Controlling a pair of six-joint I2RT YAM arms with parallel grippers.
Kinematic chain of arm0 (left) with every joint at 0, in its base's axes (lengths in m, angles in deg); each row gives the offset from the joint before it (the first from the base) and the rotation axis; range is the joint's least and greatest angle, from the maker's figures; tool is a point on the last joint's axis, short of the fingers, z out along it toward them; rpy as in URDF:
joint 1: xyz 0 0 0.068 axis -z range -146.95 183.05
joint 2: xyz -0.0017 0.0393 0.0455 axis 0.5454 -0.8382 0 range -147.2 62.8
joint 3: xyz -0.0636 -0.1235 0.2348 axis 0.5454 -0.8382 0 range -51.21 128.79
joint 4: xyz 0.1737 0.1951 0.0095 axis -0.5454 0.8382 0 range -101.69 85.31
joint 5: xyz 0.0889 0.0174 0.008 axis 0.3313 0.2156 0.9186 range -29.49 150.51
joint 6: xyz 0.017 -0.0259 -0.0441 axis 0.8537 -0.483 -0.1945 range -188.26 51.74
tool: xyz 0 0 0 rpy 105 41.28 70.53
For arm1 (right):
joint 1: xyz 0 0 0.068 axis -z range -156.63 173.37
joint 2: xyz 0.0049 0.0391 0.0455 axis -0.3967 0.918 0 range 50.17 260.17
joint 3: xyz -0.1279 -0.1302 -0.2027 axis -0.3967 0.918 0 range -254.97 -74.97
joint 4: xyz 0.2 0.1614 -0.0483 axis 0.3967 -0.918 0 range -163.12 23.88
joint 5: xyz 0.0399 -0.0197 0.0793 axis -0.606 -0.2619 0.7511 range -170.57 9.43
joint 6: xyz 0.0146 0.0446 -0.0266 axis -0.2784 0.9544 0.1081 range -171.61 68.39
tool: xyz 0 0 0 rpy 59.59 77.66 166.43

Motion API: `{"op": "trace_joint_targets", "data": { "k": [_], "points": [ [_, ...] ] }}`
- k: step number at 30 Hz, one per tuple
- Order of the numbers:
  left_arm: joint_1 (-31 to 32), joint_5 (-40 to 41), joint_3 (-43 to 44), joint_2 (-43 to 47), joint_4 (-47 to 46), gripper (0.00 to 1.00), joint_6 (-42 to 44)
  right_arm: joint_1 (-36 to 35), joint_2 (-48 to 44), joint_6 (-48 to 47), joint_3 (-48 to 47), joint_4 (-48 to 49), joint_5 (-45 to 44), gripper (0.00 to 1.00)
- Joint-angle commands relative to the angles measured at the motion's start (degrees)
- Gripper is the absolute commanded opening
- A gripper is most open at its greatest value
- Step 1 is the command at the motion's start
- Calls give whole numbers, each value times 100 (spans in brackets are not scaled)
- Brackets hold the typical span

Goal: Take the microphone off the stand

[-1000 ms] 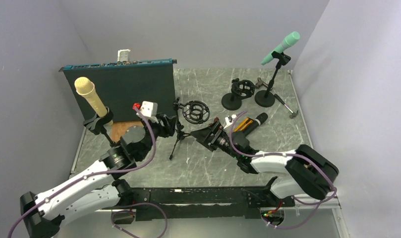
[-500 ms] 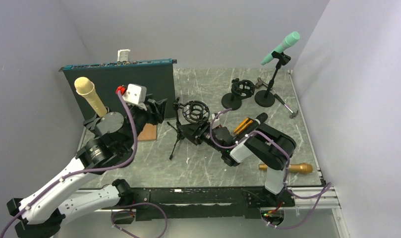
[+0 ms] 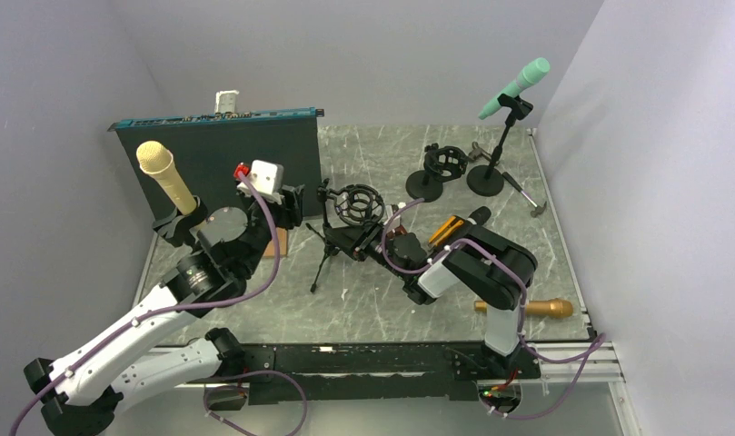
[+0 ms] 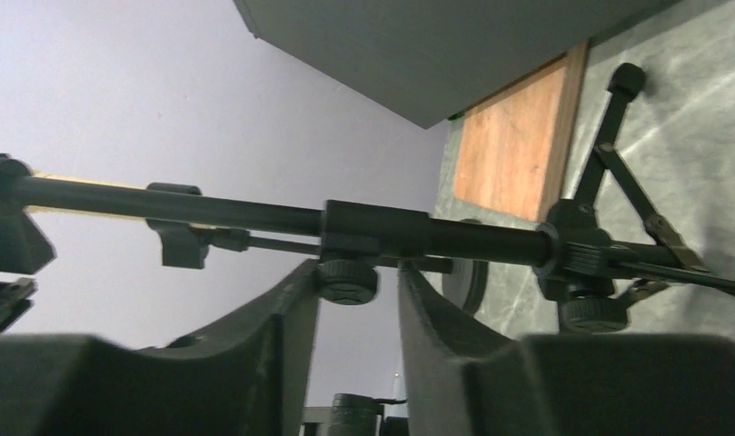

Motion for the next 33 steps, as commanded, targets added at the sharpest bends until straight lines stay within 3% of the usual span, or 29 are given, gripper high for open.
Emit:
{"op": "trace_joint_targets", "data": {
  "k": [1, 5, 9, 14, 24, 31, 33],
  "points": [
    [-33, 180, -111, 245, -361, 59, 138, -32, -366, -554, -54, -321, -230, 33],
    [-28, 66, -79, 231, -255, 58, 100, -35, -464, -822, 26, -399, -198, 22],
    [-30, -48, -101, 217, -228, 60, 40, -34, -491, -1233, 4, -501, -133, 0],
    [-33, -40, -126, 224, -221, 60, 37, -69, -768, -2342, -67, -1210, -237, 0],
    [-29, -239, -165, 233, -232, 58, 117, -601, -1408, -5008, -361, -2654, -1447, 0],
    [-28, -326, -251, 332, -309, 58, 39, -641, -1532, -5031, -407, -2681, -1318, 0],
    [-31, -331, -248, 344, -300, 57, 38, -632, -1560, -4847, -390, -2661, -1213, 13]
  ]
}}
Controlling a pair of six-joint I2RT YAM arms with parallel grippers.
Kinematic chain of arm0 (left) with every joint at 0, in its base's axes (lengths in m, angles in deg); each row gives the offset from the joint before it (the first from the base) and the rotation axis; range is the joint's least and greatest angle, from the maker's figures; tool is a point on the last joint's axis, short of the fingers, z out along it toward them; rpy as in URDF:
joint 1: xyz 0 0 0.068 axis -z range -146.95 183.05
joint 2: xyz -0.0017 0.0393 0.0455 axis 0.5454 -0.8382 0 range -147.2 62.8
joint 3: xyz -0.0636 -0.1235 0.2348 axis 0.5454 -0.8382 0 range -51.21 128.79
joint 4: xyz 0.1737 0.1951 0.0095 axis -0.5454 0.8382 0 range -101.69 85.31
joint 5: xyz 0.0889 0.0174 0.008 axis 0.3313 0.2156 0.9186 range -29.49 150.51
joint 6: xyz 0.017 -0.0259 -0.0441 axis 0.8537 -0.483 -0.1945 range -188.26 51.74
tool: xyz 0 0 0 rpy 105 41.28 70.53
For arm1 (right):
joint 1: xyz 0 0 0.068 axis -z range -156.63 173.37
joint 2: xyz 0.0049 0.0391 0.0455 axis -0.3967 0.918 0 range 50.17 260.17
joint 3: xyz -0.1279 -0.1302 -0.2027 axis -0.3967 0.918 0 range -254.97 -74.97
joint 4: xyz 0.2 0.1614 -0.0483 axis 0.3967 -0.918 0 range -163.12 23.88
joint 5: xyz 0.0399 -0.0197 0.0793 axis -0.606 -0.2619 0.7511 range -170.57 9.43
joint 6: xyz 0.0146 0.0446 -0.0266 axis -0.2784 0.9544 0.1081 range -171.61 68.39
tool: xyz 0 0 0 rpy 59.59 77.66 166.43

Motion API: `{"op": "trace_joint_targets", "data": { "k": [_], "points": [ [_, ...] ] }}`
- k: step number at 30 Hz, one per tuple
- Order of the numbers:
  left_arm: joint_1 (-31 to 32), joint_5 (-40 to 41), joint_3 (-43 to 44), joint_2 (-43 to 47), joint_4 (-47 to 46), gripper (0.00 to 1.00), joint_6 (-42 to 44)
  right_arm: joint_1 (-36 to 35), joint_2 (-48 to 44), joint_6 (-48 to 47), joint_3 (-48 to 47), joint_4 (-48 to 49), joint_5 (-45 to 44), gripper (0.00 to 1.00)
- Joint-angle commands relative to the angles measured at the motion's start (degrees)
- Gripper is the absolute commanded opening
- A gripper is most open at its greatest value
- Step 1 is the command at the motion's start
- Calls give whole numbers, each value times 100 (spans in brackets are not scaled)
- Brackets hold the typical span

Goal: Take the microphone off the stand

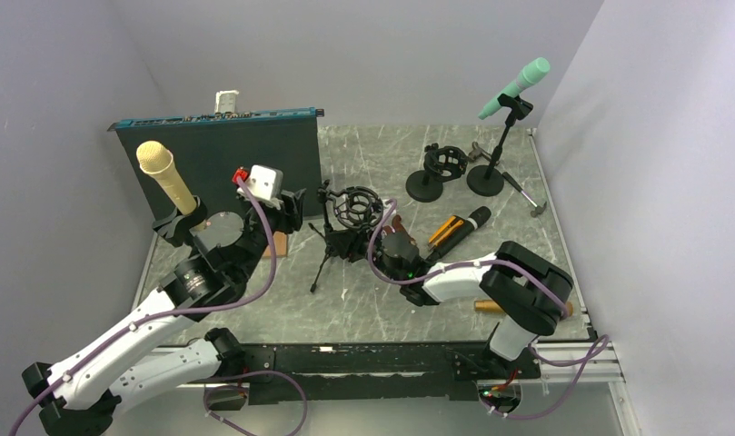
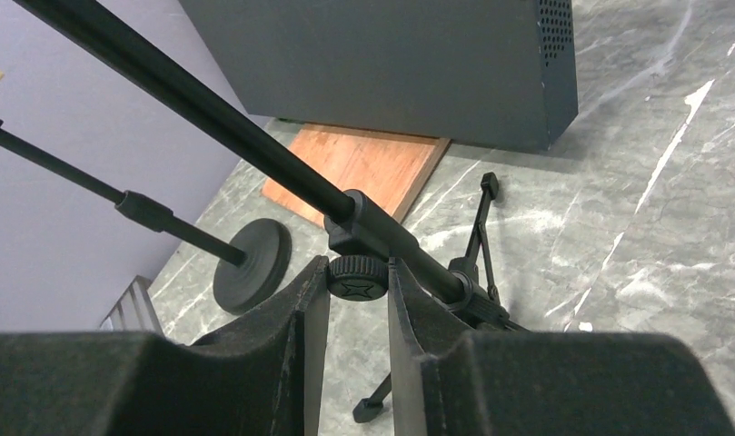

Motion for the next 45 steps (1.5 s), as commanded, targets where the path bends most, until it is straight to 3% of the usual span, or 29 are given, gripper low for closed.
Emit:
{"op": "trace_joint_targets", "data": {
  "k": [1, 11, 17, 25, 31, 35, 45],
  "points": [
    [-18, -122, -45, 105, -207, 57, 16, -4, -160, -81, -67, -330, 17, 19],
    [-15, -183, -123, 277, -280, 57, 16, 212, -587, 1301, -29, -817, 723, 64],
    [-19, -254, -132, 299, -283, 57, -12, 374, -633, 2453, 180, -309, 1380, 74],
    [-15, -288, -146, 292, -272, 57, -31, 654, -575, 3666, 258, -79, 1675, 75],
    [-20, -287, -164, 318, -287, 57, -20, 753, -341, 4645, 383, 364, 1634, 62],
    [-20, -324, -170, 328, -292, 57, -27, 855, 55, 5228, 259, 856, 1853, 46],
    [-17, -321, -159, 318, -289, 57, 13, 882, 1341, 6273, -40, 2358, 2078, 41]
  ]
}}
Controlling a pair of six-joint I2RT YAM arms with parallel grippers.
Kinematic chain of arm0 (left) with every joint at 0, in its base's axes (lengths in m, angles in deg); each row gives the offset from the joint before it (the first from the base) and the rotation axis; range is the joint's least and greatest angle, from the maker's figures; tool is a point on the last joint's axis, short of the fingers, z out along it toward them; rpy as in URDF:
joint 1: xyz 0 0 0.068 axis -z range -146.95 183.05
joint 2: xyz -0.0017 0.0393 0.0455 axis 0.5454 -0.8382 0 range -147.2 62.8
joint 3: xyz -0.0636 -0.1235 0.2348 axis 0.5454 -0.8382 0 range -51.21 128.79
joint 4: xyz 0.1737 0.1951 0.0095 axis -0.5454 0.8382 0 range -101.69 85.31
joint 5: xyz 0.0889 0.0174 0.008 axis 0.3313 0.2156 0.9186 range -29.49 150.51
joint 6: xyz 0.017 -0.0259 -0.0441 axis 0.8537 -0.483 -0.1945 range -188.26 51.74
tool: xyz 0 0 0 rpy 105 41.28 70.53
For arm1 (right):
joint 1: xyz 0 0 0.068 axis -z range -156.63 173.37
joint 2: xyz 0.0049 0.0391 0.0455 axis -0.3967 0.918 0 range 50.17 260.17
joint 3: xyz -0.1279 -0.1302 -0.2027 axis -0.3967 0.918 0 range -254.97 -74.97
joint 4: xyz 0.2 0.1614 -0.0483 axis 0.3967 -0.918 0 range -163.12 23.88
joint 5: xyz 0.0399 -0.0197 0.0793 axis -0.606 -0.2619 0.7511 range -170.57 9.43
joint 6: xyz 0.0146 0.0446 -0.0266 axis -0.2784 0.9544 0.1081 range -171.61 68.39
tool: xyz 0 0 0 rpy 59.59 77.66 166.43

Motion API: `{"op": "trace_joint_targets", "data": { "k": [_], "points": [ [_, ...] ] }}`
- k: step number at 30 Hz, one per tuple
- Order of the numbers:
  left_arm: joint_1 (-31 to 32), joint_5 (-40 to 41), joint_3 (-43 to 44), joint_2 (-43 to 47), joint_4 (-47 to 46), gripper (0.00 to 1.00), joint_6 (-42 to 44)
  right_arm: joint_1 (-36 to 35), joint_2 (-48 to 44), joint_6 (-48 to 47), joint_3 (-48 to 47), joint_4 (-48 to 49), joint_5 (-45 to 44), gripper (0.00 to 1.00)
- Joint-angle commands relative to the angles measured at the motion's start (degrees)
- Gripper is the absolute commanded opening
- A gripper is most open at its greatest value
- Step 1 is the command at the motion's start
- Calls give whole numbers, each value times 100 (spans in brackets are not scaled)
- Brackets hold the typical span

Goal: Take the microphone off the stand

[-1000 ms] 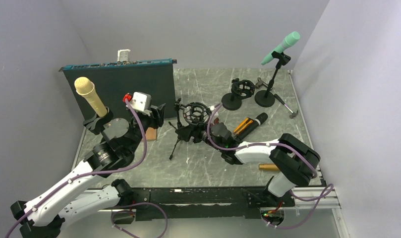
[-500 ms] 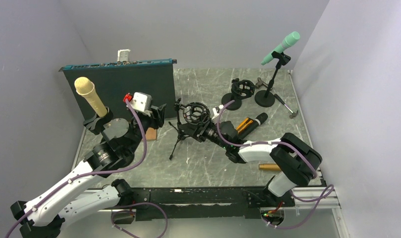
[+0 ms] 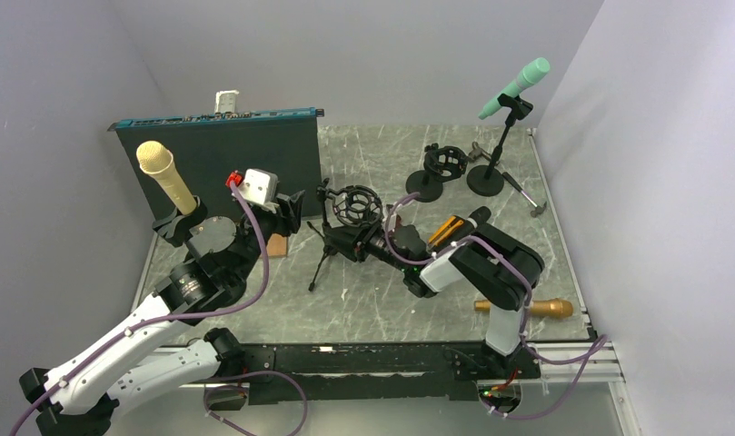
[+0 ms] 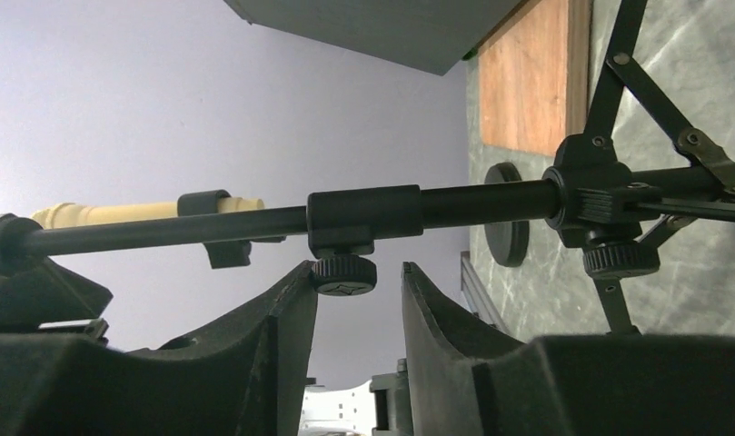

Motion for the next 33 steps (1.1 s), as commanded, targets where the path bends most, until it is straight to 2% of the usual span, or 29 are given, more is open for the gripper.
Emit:
{"op": "trace_joint_targets", "data": {
  "k": [1, 6, 10, 11, 14, 16, 18, 21, 26, 29, 33],
  "points": [
    [-19, -98, -19, 82, -215, 57, 33, 15, 276, 499, -209, 951, 24, 41],
    [-19, -110, -9, 61, -191, 57, 33, 33, 469, 569, -217, 1029, 6, 40],
    [-18, -138, -9, 56, -190, 56, 21, 85, 503, 561, -128, 1165, -77, 34],
    [-18, -139, -8, 52, -197, 56, 20, 109, 503, 514, -112, 1160, -79, 29],
    [-16, -138, -10, 40, -190, 56, 20, 198, 569, 179, -102, 1212, -55, 5],
    [-14, -122, -8, 36, -181, 55, 20, 227, 600, -89, -181, 951, 108, 0],
    [-17, -100, -13, 41, -189, 55, 23, 222, 502, -566, -348, 264, 282, 0],
    [-14, -69, -33, 58, -218, 55, 40, 155, 25, -1746, -811, -1682, 358, 0],
    [-17, -52, -18, 27, -201, 54, 45, -191, -898, -3408, -1502, -4377, -933, 0],
    [-14, -42, -29, 37, -209, 54, 51, -277, -1139, -3886, -1671, -4909, -1378, 0],
    [-11, -5, -60, 63, -238, 53, 49, -390, -1022, -4577, -2148, -5152, -1384, 0]
  ]
}}
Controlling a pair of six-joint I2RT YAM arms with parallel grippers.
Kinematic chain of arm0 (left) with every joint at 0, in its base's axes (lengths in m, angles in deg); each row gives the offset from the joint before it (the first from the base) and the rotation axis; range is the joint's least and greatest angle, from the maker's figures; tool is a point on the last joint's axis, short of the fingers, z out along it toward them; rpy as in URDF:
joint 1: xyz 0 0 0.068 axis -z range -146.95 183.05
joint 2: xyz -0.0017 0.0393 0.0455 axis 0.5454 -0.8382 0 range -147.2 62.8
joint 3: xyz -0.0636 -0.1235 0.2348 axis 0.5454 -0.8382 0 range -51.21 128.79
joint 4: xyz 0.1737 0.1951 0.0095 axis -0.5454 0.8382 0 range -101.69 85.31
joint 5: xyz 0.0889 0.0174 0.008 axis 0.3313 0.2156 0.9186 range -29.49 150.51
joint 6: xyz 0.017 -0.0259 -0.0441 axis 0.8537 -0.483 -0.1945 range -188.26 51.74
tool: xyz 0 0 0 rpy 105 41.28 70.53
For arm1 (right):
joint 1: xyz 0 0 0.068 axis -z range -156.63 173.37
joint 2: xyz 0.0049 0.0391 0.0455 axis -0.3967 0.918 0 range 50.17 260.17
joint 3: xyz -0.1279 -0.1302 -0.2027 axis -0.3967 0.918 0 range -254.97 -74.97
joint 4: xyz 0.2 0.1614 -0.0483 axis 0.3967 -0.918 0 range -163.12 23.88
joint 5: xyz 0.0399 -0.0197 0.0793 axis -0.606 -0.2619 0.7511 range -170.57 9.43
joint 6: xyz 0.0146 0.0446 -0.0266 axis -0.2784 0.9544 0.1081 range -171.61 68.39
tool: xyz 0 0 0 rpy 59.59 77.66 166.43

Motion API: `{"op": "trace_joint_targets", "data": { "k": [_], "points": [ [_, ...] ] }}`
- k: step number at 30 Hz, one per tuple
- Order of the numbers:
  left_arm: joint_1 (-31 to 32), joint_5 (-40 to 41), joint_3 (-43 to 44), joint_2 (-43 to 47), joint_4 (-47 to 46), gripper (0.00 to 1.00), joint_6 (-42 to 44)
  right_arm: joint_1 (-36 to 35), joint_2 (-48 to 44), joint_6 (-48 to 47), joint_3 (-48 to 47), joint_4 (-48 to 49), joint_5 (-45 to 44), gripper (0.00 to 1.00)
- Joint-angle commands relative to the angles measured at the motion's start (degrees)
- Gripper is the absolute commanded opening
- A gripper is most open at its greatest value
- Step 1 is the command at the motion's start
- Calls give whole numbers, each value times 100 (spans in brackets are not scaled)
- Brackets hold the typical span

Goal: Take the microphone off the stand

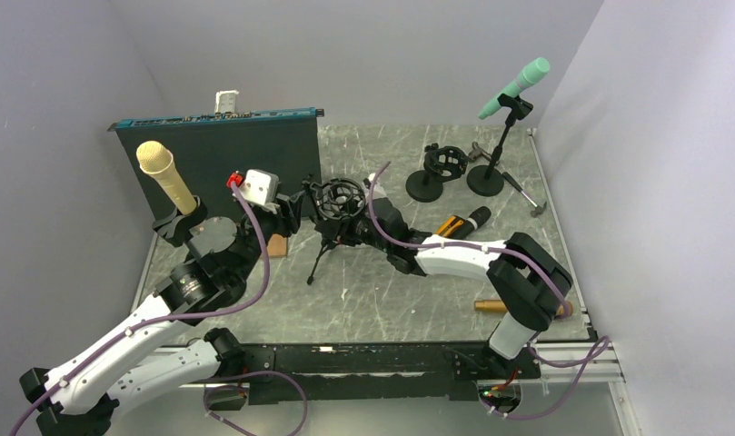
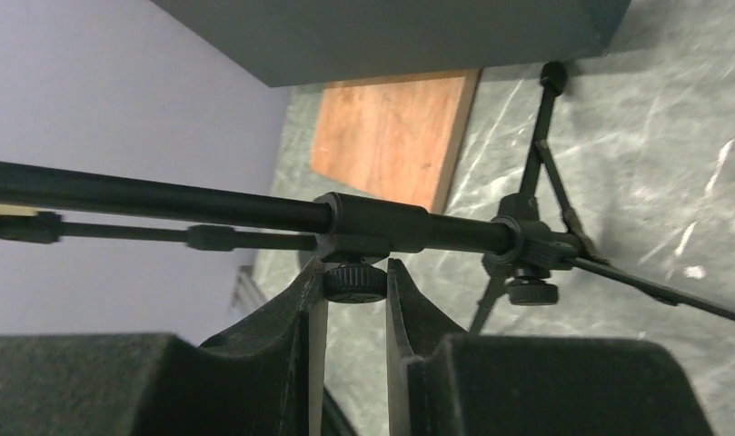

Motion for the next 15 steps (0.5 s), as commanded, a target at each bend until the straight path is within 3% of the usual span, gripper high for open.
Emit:
{"op": "trace_joint_targets", "data": {
  "k": [1, 11, 15],
  "points": [
    [-16, 45, -48, 63, -232, 53, 45, -111, 12, -1368, -556, -1001, -508, 0],
    [-11, 79, -65, 65, -250, 52, 55, -124, 53, -1621, -232, -407, -254, 0],
    [-9, 83, -65, 54, -242, 52, 53, 50, 25, -1089, 245, 740, 508, 1]
  ]
}}
